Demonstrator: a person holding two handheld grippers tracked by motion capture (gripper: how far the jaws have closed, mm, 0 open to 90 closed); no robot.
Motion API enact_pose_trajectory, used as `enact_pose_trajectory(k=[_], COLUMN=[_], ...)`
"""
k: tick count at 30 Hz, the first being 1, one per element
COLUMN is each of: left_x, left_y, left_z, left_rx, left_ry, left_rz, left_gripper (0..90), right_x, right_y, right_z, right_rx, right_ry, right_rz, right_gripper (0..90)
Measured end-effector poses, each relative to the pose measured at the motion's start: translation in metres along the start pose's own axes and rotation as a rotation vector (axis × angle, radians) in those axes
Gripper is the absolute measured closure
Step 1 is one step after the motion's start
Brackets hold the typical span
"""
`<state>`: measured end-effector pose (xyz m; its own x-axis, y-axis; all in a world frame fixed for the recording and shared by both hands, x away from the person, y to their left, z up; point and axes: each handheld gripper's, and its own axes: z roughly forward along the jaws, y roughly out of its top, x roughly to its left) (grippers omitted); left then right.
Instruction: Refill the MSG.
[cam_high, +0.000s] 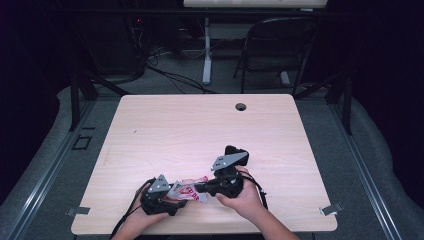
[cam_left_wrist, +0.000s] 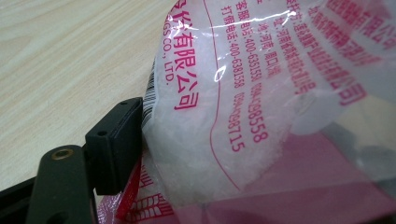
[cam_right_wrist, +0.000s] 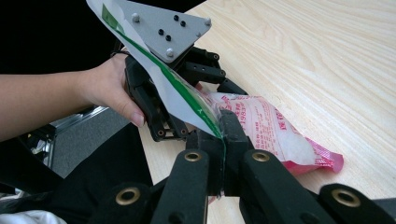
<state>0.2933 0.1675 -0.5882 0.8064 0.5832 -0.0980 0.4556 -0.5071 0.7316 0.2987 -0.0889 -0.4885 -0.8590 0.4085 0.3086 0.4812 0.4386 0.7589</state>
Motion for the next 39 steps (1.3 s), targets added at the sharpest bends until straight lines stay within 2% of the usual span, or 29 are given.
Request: enact_pose_trajectory(k=[10, 19, 21, 29, 33, 36, 39], left_x=[-0.001, -0.007, -0.007, -0.008, -0.010, -0.010, -0.012], left_y=[0.008, 0.010, 0.010, 0.009, 0.008, 0.008, 0.009], left_z=[0.007, 0.012, 0.012, 0.010, 0.010, 0.009, 0.009], left_rx=[0.025, 0.024, 0.016, -0.002, -0.004, -0.006, -0.006], left_ry=[-0.013, 0.036, 0.043, 0.042, 0.052, 0.059, 0.084], left_rz=[0.022, 0.080, 0.073, 0.091, 0.098, 0.089, 0.084], left_gripper=[22.7, 24.7, 28.2, 45.3, 48.8, 49.9, 50.8], right_x=[0.000, 0.003, 0.003, 0.001, 0.000, 0.000, 0.000], right_y=[-0.006, -0.009, -0.008, -0.008, -0.008, -0.007, -0.006], right_z=[-0.003, -0.003, -0.003, -0.008, -0.009, -0.009, -0.010], right_rx=[-0.003, -0.004, -0.005, -0.024, -0.032, -0.034, -0.030], right_ry=[0.005, -0.011, -0.009, -0.019, -0.024, -0.030, -0.044], right_rz=[-0.001, -0.002, -0.002, 0.016, 0.026, 0.027, 0.024], right_gripper=[90.0, 90.0, 90.0, 90.0, 90.0, 90.0, 90.0])
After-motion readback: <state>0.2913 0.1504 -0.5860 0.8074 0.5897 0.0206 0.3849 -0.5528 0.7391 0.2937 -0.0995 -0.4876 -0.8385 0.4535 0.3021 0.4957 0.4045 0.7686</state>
